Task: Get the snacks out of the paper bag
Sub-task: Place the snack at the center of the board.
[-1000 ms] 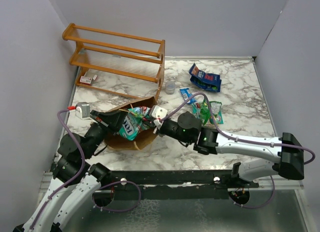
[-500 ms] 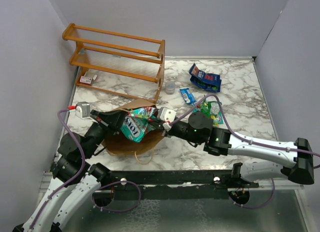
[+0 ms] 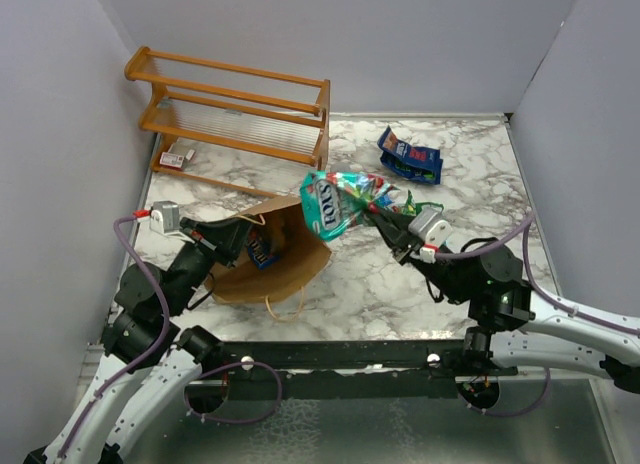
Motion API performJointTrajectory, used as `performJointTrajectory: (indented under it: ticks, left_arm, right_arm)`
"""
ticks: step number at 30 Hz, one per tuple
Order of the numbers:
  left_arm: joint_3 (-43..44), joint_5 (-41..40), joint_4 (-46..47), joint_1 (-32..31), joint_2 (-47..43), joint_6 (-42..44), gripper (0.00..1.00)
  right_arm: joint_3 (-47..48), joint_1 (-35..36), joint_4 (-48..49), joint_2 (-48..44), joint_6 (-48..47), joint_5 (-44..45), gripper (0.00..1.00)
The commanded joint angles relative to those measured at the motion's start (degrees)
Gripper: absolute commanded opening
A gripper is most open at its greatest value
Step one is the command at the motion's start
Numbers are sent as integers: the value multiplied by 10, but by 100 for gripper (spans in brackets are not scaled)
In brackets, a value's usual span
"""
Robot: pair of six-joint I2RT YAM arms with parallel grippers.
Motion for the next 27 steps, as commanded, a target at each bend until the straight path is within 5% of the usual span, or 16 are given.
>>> performJointTrajectory:
  ticks: [1,8,16,27]
  left_arm:
    - [15,-12,-8,0,3,7,0]
    - [14,-13,-9,0,3,4,0]
    - [21,-8,-17,0,3,3,0]
    - [18,3,-15,0,-2,-4,0]
  right_arm:
    - [-45,3,120,-18,-40,207,1]
    - [-105,-34,349,37,-114,407,1]
    - [-46,-220,-36,99,294,268,1]
    - [-97,-233,-93,232,525,77,1]
